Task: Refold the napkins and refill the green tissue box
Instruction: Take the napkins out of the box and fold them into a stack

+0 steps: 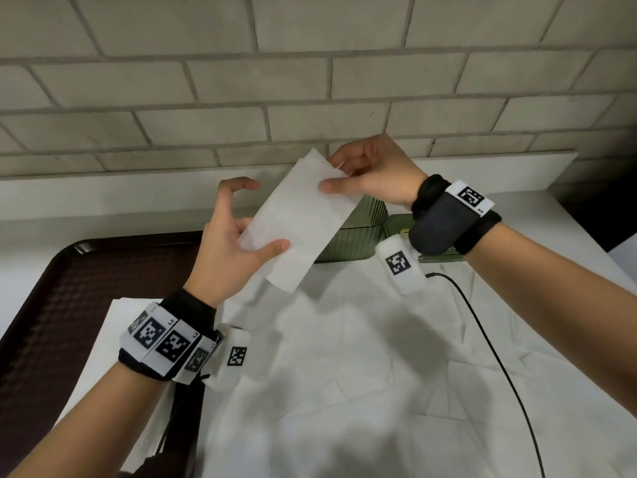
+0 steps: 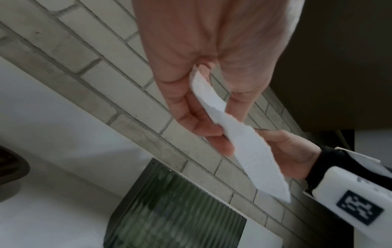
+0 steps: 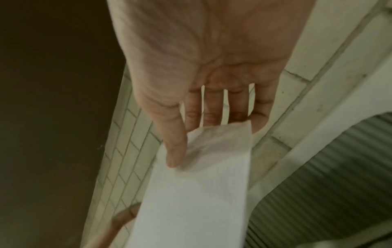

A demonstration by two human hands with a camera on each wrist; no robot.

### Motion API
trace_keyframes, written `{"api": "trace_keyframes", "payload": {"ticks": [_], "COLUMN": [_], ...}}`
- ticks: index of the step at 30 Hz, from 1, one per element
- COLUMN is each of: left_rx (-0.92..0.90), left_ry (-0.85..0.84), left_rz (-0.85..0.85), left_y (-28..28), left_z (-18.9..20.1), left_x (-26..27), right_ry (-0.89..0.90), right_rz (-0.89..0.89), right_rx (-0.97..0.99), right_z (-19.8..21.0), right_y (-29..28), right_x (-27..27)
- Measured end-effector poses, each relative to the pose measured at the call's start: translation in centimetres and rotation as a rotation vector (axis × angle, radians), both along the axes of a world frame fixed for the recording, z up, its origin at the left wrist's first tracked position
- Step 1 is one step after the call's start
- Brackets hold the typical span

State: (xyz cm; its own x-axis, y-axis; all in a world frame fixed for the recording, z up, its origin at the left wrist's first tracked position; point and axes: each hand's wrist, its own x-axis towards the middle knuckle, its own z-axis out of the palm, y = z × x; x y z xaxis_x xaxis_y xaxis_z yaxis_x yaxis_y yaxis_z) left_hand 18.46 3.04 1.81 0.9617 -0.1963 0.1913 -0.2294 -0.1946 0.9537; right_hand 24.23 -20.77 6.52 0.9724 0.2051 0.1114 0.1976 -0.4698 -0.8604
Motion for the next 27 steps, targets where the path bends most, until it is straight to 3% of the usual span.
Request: {"api": "trace_keyframes", "payload": {"ticks": [3, 7, 15, 20, 27], "left_rx": [-0.018, -0.008, -0.057, -0.045, -0.097], "left_ry": [0.017, 0.047, 0.086, 0.078, 0.062], "left_rz": [-0.032, -0.062, -0.080, -0.093, -0.055], "left_y": [-0.7, -1.1, -1.0, -1.1, -0.9], "left_z": [0.1, 0.0, 0.3, 0.1, -0.1], "left_x": [0.0, -0.4, -0.7, -0.6, 0.0], "right_ry": [-0.015, -0.037, -0.020, 0.036, -0.044], "right_rz": [-0.024, -0.089, -0.217, -0.112, -0.234], "right_rx": [0.019, 0.195, 0.295, 0.299, 0.357], "right_z": [-0.8, -1.3, -2.6, -3.0, -3.9], "right_y": [-0.1, -0.3, 0.0, 0.4, 0.1], "right_x": [-0.6, -1.6, -2.6, -3.3, -2.1]}}
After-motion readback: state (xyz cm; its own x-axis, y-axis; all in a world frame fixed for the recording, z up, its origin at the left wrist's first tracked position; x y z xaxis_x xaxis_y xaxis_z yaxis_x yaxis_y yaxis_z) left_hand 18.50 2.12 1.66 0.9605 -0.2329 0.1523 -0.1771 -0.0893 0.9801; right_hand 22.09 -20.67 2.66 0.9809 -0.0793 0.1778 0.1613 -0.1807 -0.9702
